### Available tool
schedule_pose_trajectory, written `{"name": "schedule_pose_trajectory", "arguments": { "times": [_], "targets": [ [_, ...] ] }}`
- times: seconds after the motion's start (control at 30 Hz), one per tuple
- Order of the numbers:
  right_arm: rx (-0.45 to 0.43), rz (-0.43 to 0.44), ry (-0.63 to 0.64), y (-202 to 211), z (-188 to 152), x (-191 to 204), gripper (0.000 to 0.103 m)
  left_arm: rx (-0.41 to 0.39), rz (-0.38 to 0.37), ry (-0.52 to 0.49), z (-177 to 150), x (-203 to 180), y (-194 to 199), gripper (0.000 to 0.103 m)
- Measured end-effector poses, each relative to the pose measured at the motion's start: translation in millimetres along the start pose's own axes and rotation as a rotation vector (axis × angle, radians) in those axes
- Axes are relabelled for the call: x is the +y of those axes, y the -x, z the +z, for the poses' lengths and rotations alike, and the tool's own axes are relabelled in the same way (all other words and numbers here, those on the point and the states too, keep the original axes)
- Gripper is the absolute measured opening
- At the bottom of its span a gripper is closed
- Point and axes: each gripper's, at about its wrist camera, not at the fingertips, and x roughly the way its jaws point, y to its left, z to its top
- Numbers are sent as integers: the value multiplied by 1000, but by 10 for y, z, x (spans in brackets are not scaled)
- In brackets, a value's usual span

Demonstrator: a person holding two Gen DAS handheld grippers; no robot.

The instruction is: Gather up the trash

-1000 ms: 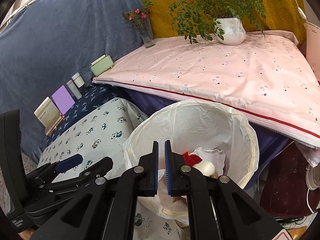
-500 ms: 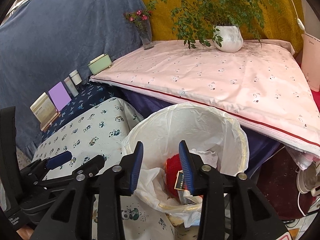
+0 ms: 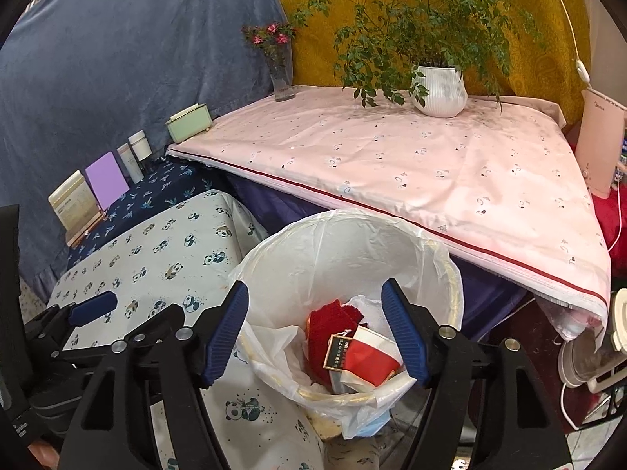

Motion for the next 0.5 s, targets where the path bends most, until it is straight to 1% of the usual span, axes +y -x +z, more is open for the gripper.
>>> {"name": "schedule_pose_trajectory", "arguments": {
  "times": [0.23, 0.33, 0.5],
  "targets": [
    [12, -53, 42, 44, 11, 27, 73, 0, 18, 10, -22, 39, 31, 92],
    [28, -63, 56, 51, 5, 34, 81, 2, 31, 6, -28, 36, 47, 93],
    [34, -74, 67, 76, -8, 30, 84, 7, 48, 4, -44, 27, 61, 94]
  ]
}}
